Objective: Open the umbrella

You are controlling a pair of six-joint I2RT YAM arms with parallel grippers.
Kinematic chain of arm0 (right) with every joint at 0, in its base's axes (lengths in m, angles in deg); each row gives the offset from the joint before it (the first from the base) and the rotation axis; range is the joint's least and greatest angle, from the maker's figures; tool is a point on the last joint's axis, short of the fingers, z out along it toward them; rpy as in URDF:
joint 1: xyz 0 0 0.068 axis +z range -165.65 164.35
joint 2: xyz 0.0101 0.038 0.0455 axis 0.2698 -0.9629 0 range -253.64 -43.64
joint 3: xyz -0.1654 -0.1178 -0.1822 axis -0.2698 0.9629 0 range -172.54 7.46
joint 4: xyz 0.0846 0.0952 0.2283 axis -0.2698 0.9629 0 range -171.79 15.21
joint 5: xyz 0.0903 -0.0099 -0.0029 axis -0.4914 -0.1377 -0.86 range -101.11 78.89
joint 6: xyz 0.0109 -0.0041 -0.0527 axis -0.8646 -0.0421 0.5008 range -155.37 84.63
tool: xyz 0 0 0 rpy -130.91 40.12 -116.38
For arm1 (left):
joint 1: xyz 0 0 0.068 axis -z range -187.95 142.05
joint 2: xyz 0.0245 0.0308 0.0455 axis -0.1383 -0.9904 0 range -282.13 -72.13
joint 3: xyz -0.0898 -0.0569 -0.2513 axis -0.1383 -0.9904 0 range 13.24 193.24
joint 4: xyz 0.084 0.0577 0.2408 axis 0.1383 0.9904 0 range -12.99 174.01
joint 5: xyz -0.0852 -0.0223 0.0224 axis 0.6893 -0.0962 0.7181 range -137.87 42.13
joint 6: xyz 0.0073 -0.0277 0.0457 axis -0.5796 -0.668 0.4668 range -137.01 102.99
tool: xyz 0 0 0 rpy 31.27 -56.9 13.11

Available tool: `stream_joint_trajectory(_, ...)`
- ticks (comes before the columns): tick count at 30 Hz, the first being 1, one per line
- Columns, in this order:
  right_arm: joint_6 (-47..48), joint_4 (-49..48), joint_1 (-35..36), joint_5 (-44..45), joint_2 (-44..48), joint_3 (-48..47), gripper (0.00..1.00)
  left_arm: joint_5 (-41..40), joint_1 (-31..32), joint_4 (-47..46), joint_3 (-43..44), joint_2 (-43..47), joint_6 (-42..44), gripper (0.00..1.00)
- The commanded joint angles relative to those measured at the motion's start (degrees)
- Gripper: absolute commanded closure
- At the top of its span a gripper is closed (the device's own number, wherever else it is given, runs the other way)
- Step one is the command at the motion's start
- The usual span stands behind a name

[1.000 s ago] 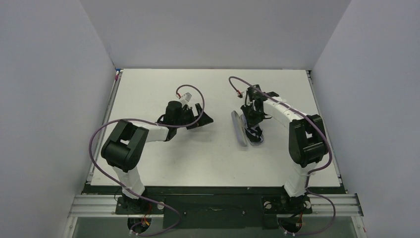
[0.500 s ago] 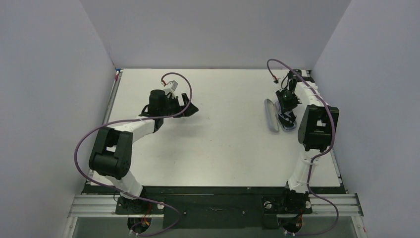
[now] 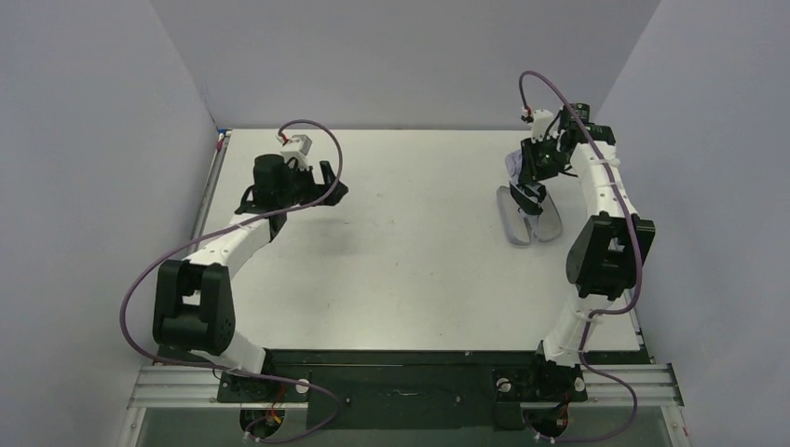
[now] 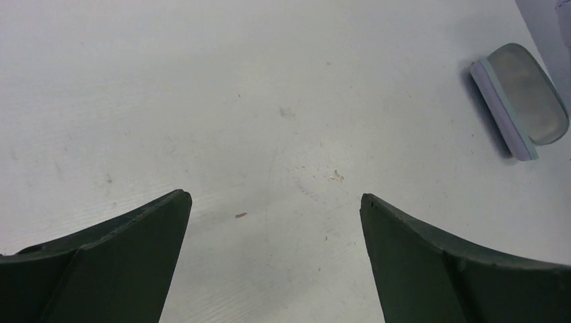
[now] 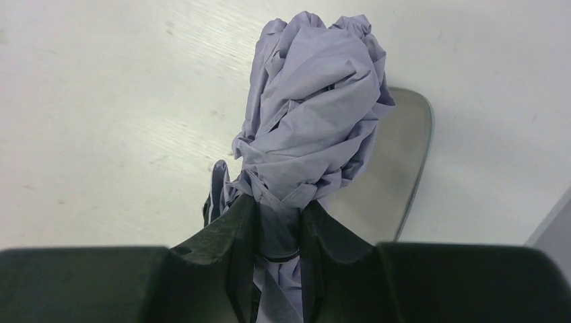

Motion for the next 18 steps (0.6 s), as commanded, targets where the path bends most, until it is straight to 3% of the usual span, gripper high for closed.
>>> stream_joint_trajectory(1,-4.77,-3.38,0.75,-12.37,8.61,-3.87,1.0,-2.51,-2.05,-6.3,-2.13,7.67,5.39,0.03)
stream_joint_trajectory(5,-9.49,-7.33,2.97,-20.06,12.45,-2.28,1.0,2.47,-2.65,-1.17,0.88,11.15,12.41,0.03)
stream_joint_trajectory(9,-16.8,-17.53,7.51,-24.1,18.5,3.42,1.0,8.39,-2.44,5.6,5.54,13.77,16.14,0.03)
stream_joint_trajectory(12,-22.74,-27.37,12.13,-25.34,23.88,7.79,1.0,16.57,-1.62,7.77,7.93,15.17,15.27,0.03)
stream_joint_trajectory(18,-40.35,-48.79,18.91,-26.45,30.56,17.67,1.0,22.06,4.92,0.39,8.34,18.25,4.18,0.03)
